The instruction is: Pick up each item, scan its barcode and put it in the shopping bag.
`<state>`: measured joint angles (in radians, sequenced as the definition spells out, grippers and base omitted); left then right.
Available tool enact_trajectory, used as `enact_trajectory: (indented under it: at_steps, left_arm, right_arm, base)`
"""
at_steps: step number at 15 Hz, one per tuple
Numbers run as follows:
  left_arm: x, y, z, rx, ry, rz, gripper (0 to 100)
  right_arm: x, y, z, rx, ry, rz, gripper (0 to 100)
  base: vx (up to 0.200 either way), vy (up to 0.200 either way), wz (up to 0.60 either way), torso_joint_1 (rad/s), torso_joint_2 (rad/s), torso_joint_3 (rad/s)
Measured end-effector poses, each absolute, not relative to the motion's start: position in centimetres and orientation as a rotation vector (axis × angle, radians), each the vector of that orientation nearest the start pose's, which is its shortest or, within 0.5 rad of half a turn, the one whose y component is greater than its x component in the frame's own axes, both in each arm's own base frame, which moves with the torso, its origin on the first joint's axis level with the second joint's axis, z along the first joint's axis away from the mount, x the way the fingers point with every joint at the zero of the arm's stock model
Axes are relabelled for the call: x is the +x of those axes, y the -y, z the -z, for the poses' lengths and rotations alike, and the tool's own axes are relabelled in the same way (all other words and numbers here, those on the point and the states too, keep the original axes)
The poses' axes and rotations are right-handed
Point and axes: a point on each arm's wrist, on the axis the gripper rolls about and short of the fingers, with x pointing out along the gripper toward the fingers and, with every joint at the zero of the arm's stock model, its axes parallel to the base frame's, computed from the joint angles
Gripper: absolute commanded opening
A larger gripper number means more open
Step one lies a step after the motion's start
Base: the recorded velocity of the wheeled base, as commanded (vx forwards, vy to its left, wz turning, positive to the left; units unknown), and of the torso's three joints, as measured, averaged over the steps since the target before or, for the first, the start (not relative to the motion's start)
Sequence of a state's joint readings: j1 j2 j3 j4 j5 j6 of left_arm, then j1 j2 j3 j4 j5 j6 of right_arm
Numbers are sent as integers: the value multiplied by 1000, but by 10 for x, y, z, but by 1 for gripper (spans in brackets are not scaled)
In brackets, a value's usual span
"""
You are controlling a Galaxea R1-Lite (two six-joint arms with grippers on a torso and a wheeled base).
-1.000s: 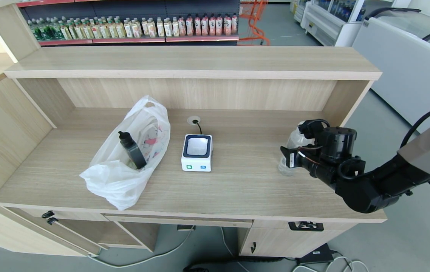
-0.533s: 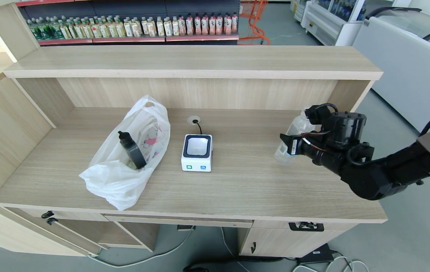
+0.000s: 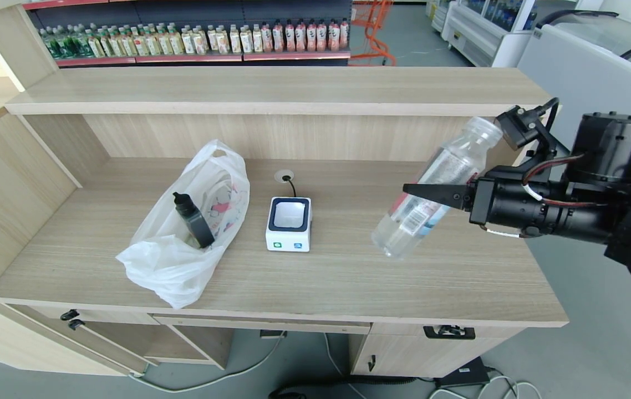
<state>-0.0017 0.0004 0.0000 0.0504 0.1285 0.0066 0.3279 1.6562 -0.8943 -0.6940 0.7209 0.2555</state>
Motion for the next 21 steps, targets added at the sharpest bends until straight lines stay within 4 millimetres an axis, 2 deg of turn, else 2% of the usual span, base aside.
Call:
enact_trajectory:
  at_steps: [4, 9, 14, 19, 21]
  left_arm:
    - [-23, -3, -70, 10, -51, -127, 100]
    - [-23, -3, -70, 10, -51, -127, 100]
    - [-23, -3, -70, 10, -51, -126, 100]
    - [-23, -3, -70, 10, -51, -127, 100]
    - [-23, -3, -70, 10, -51, -127, 100]
  right_arm:
    - [244, -125, -232, 167, -153, -1141, 0]
    - [221, -137, -237, 124, -118, -1223, 0]
    - [202, -128, -226, 132, -197, -1218, 0]
    - [186, -118, -228, 141, -258, -1211, 0]
    - [180, -120, -236, 134, -227, -1235, 0]
  base:
    - [0, 0, 0, 0, 0, 0]
    - [0, 0, 0, 0, 0, 0]
    - [0, 0, 0, 0, 0, 0]
    - [0, 0, 0, 0, 0, 0]
    - [0, 0, 0, 0, 0, 0]
